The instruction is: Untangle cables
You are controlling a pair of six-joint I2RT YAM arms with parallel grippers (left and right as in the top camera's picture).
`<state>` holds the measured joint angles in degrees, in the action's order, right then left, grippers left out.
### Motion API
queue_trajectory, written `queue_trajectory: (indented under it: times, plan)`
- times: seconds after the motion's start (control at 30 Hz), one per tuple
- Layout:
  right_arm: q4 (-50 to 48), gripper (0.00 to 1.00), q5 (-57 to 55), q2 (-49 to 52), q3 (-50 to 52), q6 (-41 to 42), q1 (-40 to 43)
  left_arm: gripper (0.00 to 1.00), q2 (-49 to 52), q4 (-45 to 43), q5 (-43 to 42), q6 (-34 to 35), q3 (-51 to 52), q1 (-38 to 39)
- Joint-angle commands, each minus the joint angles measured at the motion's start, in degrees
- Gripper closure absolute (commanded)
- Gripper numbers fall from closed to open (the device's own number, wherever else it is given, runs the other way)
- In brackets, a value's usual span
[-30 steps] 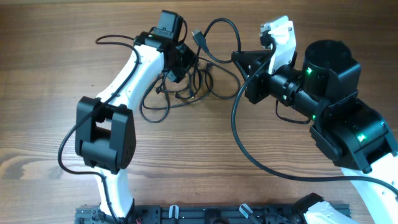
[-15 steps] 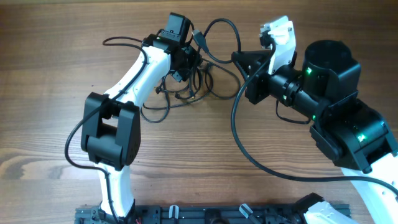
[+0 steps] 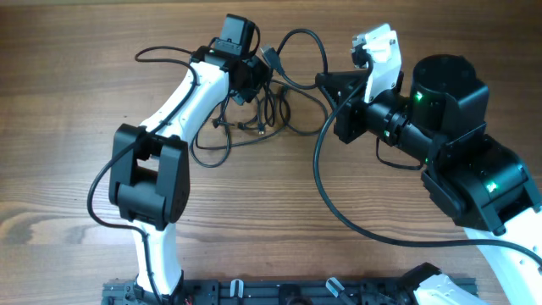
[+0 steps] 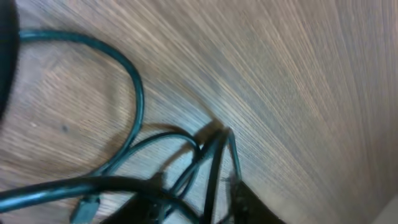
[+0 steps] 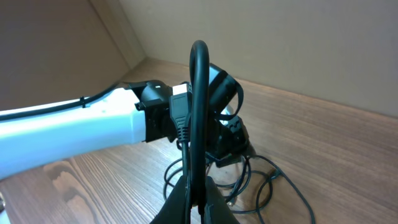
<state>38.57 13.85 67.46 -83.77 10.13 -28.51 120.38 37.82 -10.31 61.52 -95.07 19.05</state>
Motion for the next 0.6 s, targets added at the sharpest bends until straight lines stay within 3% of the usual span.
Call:
queue_trajectory:
  times: [0.0, 0.13, 0.43, 0.57]
  plan:
    - [-0.2, 0.96, -0.5, 0.4, -0.3, -1.1, 0.1, 0.96, 0.5, -0.2, -0.4, 0.5, 0.3, -1.3]
    - [0.1, 0.96, -0.5, 0.7, -0.3, -1.1, 0.1, 0.96, 0.5, -1.3, -7.0, 0.5, 0.3, -2.6]
    - [3.9, 0.96, -0.6, 1.6, -0.3, -1.2, 0.1, 0.96, 0.5, -10.0, -35.9, 2.4, 0.3, -9.9]
    - [6.3, 0.96, -3.4, 2.1, -0.3, -1.1, 0.1, 0.96, 0.5, -11.8, -44.1, 2.4, 0.3, -13.8]
